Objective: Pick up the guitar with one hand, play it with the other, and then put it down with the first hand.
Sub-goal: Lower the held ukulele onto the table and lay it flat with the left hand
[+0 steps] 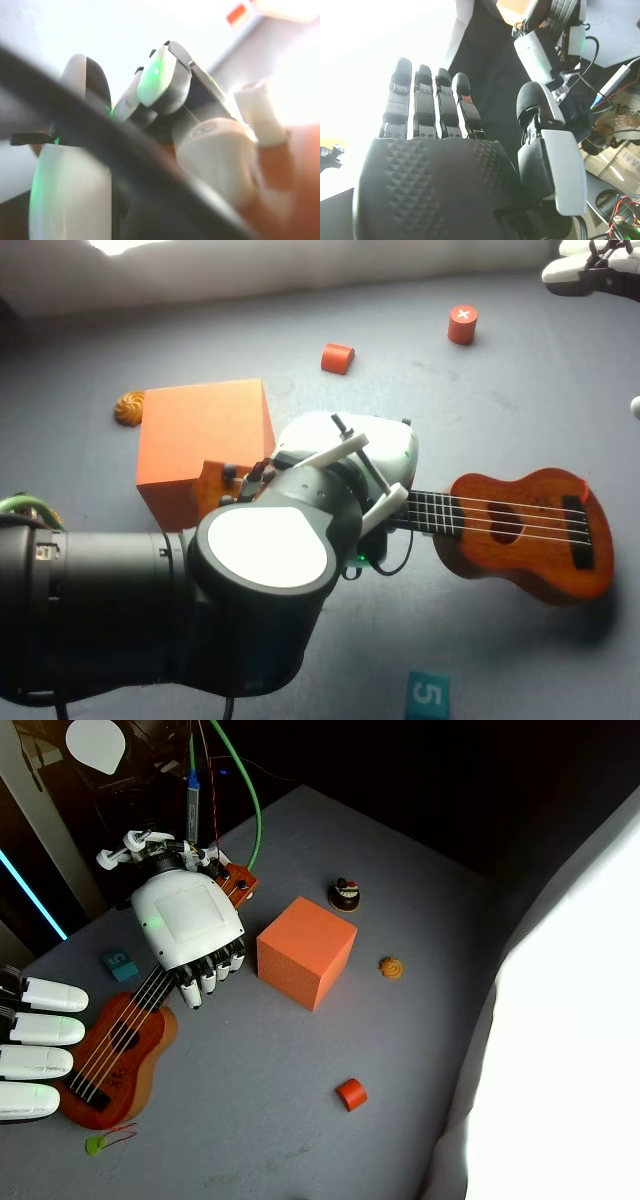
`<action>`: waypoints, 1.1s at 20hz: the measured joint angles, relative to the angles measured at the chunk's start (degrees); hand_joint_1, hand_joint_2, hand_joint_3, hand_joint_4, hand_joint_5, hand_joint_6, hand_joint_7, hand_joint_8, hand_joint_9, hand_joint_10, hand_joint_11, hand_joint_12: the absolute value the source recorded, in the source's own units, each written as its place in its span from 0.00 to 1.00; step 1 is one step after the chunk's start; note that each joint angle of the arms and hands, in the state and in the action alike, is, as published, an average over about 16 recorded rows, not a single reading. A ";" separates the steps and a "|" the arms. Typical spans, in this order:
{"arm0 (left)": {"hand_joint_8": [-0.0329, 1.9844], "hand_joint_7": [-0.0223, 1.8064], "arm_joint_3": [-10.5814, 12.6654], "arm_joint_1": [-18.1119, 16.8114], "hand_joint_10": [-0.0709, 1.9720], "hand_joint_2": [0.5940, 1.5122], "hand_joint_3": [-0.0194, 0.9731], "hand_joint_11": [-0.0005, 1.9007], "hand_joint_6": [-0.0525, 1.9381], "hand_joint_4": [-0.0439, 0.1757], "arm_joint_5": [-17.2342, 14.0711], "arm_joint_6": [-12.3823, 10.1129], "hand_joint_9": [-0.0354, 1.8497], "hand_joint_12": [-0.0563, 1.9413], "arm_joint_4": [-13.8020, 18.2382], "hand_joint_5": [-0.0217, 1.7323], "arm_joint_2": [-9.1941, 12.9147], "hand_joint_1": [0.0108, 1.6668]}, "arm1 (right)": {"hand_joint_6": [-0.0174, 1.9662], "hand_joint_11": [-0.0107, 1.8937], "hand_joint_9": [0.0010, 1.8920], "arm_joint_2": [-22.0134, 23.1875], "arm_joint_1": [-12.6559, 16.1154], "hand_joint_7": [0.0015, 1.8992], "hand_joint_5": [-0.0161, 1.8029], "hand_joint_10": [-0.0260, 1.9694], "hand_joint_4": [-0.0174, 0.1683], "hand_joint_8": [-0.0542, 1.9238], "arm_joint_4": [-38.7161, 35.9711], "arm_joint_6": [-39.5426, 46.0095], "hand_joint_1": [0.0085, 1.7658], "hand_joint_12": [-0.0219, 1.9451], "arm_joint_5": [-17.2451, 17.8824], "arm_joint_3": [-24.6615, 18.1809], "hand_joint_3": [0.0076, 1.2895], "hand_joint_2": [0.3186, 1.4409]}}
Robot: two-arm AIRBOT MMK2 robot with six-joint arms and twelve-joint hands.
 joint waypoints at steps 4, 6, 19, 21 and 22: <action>0.98 0.64 0.75 1.77 0.97 0.55 0.12 0.68 0.87 0.26 -0.09 -1.61 0.69 0.99 1.37 0.54 -0.34 0.76 | 0.18 0.02 0.04 0.00 0.00 0.05 0.02 0.09 0.11 0.04 -0.40 0.00 0.17 0.21 0.06 -0.14 0.01 0.89; 0.97 0.59 1.06 2.50 0.97 0.55 0.13 0.64 0.85 0.33 -0.17 -2.18 0.65 0.99 1.72 0.51 -0.49 0.71 | 0.17 0.02 0.03 0.00 0.00 0.05 0.02 0.09 0.11 0.04 -0.54 0.00 0.17 0.21 0.10 -0.19 0.01 0.89; 0.39 0.18 1.93 5.13 0.51 0.44 0.03 0.12 0.33 0.48 -0.76 -4.20 0.19 0.69 3.54 0.18 -0.98 0.27 | 0.16 0.02 0.03 0.00 0.00 0.06 0.02 0.10 0.11 0.04 -1.60 -0.01 0.17 0.17 0.24 -0.36 0.01 0.89; 0.28 0.14 2.02 5.15 0.39 0.40 0.03 0.06 0.24 0.46 -1.03 -4.05 0.14 0.57 3.70 0.13 -0.98 0.22 | 0.16 0.02 0.03 0.00 0.00 0.06 0.02 0.10 0.11 0.04 -1.79 0.00 0.18 0.17 0.26 -0.40 0.01 0.89; 0.22 0.12 2.09 5.04 0.33 0.39 0.03 0.04 0.19 0.47 -1.23 -3.74 0.12 0.51 3.73 0.12 -0.97 0.20 | 0.17 0.02 0.03 0.00 0.00 0.06 0.02 0.10 0.11 0.04 -1.88 0.00 0.18 0.17 0.26 -0.42 0.01 0.89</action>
